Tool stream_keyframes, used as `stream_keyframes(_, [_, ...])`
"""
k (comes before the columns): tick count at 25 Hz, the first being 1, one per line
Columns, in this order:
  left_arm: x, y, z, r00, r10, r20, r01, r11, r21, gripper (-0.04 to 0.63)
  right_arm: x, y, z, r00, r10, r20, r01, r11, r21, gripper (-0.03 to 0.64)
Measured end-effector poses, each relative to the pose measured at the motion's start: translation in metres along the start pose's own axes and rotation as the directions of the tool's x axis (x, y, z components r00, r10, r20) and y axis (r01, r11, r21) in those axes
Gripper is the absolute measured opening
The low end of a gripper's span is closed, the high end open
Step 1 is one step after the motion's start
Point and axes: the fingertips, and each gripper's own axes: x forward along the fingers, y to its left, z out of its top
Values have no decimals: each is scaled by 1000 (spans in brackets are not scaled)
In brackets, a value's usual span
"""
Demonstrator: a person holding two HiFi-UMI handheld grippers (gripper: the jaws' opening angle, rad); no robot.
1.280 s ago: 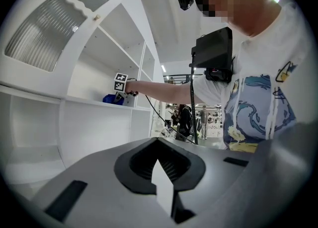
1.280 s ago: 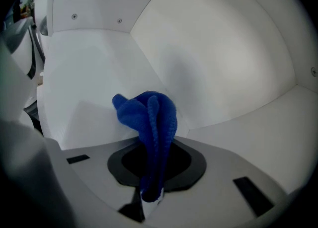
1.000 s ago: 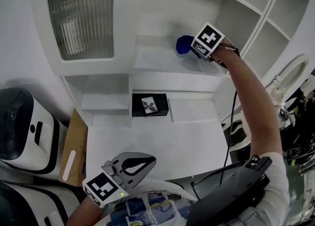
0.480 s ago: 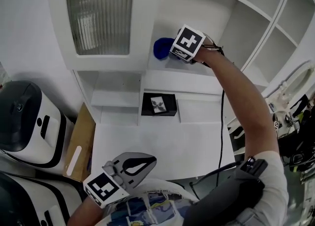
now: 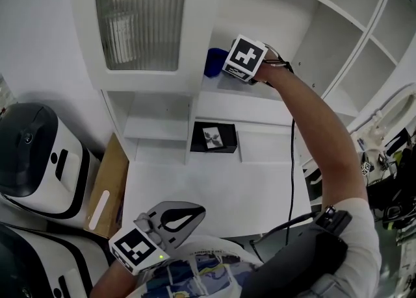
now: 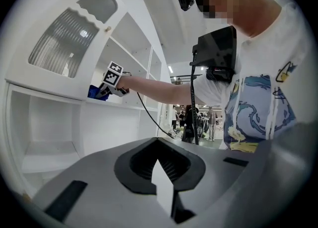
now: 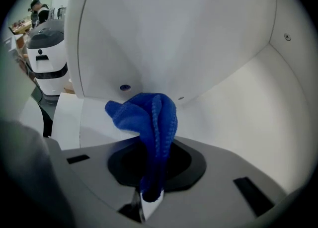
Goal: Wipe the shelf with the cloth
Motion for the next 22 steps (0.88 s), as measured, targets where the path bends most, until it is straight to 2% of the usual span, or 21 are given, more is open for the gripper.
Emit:
stream_keyframes(12, [26,-7,4,996,-88,-2,88,996,11,3,-23,-31,-107,990,-39,-137,53,993,103,67])
stream_keyframes(18, [41,-13,7,991,-134,-6,134,991,22,3,-35,-48,-169,970,-57,-235,96,983,157,67])
stream_keyframes(22, [48,-17,9,987,-158,-9,159,987,27,3,-41,-55,-199,947,-62,-314,123,976,177,67])
